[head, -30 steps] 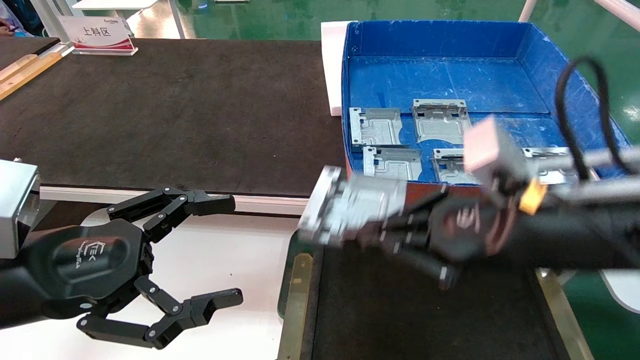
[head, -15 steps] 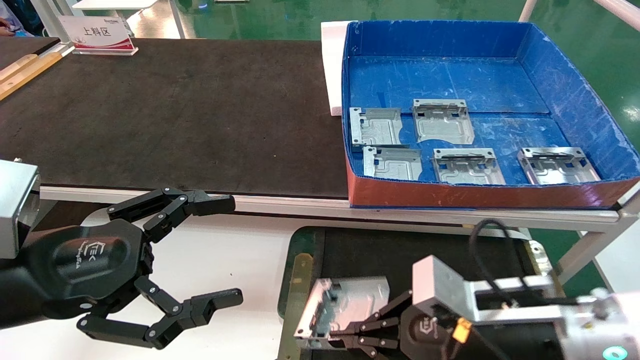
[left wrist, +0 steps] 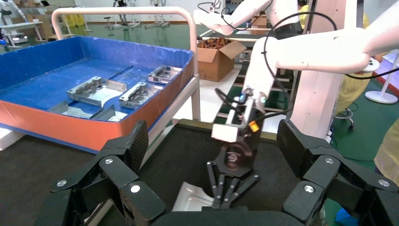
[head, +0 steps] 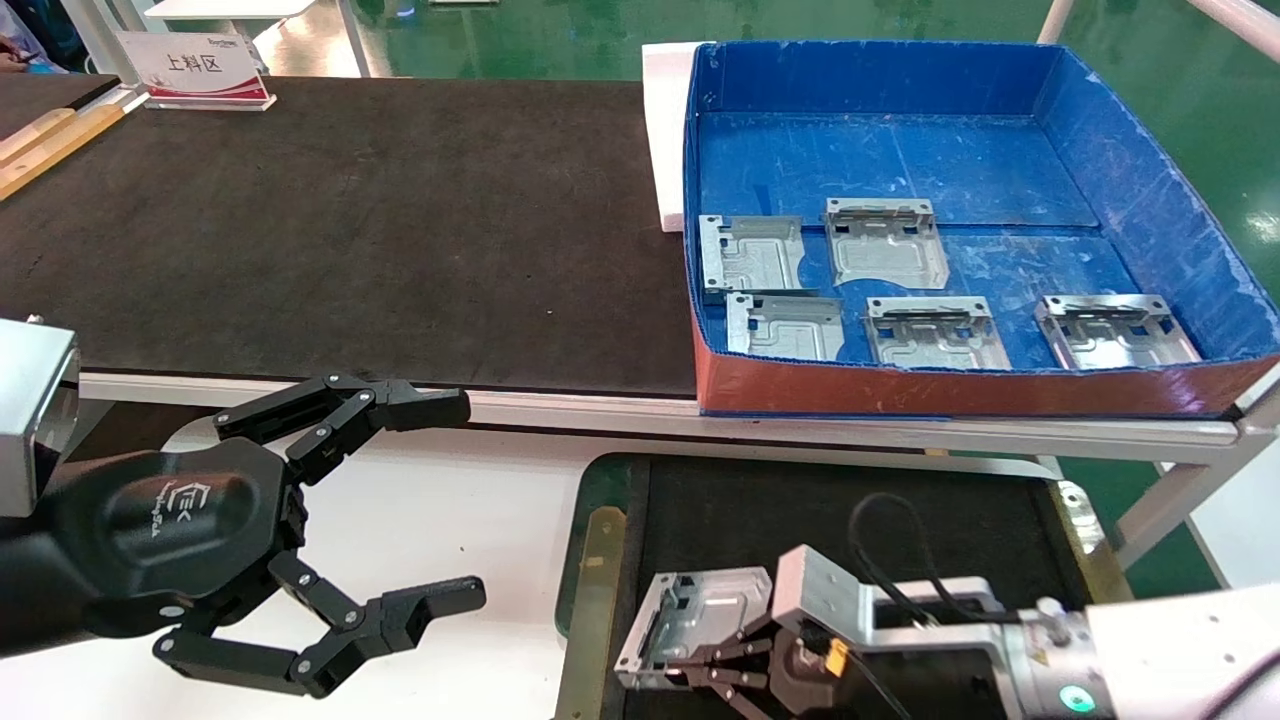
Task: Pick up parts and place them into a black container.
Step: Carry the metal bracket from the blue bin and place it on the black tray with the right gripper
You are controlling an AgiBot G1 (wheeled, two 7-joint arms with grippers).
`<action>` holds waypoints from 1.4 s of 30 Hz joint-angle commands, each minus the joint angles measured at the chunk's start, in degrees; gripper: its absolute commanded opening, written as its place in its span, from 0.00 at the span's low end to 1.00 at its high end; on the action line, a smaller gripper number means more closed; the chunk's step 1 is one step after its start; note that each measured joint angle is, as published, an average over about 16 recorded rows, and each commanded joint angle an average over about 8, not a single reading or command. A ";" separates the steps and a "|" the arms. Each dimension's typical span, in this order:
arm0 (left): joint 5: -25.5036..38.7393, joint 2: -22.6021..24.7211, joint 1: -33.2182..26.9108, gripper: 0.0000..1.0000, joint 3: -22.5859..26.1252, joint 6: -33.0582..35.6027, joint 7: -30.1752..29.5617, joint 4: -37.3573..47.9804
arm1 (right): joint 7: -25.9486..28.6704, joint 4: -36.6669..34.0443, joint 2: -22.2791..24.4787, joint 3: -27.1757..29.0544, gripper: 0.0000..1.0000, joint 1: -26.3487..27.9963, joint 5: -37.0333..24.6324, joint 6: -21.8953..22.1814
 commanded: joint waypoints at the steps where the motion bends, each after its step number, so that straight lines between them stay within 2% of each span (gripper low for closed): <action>1: 0.00 0.00 0.00 1.00 0.00 0.00 0.00 0.00 | -1.96 -2.79 -1.34 -0.63 0.00 1.36 -1.13 -0.39; 10: 0.00 0.00 0.00 1.00 0.00 0.00 0.00 0.00 | -12.85 -16.61 -6.11 -2.85 0.00 8.49 -5.01 -3.31; 21: 0.00 0.00 0.00 1.00 0.00 0.00 0.00 0.00 | -24.65 -28.33 -10.42 -5.66 0.00 14.59 -9.60 -5.16; 42: 0.00 0.00 0.00 1.00 0.00 0.00 0.00 0.00 | -35.92 -42.83 -16.53 -7.86 0.00 21.54 -13.87 -1.71</action>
